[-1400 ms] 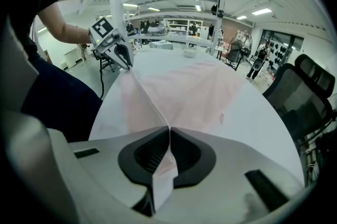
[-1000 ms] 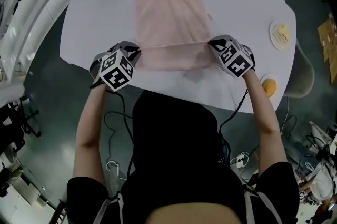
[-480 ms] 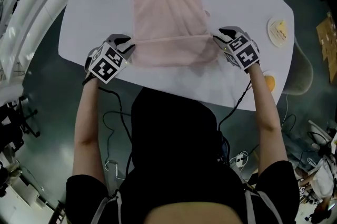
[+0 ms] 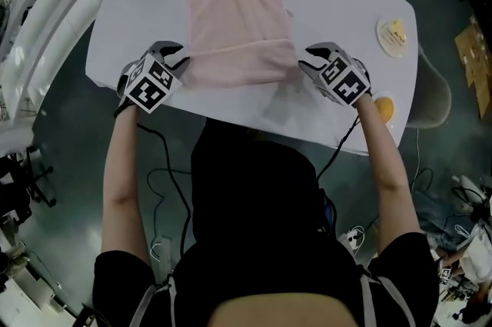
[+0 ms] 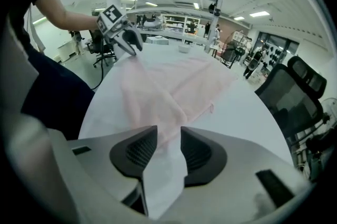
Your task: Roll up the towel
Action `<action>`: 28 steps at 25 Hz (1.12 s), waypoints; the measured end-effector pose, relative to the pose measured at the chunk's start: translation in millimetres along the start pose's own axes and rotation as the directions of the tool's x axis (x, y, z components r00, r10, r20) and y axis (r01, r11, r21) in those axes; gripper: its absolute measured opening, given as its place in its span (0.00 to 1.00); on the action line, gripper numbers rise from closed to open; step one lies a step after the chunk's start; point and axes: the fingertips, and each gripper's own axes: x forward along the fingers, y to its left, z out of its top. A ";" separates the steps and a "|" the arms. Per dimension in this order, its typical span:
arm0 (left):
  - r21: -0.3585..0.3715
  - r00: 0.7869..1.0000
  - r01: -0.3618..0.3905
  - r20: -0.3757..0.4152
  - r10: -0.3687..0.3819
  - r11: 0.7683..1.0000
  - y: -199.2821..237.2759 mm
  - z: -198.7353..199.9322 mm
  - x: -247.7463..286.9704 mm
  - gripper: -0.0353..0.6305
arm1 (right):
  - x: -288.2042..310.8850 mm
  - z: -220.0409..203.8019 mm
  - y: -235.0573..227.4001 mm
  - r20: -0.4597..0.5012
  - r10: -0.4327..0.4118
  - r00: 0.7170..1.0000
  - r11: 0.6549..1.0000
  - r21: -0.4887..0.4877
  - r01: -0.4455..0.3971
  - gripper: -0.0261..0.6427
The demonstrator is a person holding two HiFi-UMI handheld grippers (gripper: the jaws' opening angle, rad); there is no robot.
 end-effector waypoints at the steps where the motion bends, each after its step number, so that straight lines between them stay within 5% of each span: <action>1: 0.002 1.000 -0.003 0.003 0.003 1.000 -2.3 3.4 -0.1 0.23 | 3.6 -0.3 11.1 0.001 0.022 1.000 1.000 -0.017 -0.022 0.26; 9: -0.011 1.000 -0.018 0.003 0.018 1.000 -20.8 1.8 -8.9 0.23 | 31.2 -40.3 49.6 -0.054 0.078 0.996 0.997 0.015 -0.077 0.26; 13: 0.060 0.999 0.030 0.013 -0.030 0.998 -55.6 -1.8 -22.2 0.23 | 20.9 -42.2 51.3 -0.040 0.060 0.997 0.998 0.001 -0.060 0.26; 18: 0.154 0.994 0.100 -0.062 -0.092 0.983 -94.2 -18.6 -8.2 0.23 | 13.7 -32.4 53.8 -0.061 0.020 0.998 0.990 -0.140 -0.028 0.26; 26: 0.116 0.988 0.120 -0.106 -0.108 0.986 -94.7 -31.9 28.0 0.23 | 29.3 -37.4 55.4 -0.144 0.003 0.990 0.964 -0.264 -0.042 0.26; 28: 0.121 0.987 0.133 -0.108 -0.121 0.984 -94.4 -34.6 31.9 0.23 | 32.3 -37.9 54.3 -0.158 -0.002 0.988 0.964 -0.264 -0.040 0.17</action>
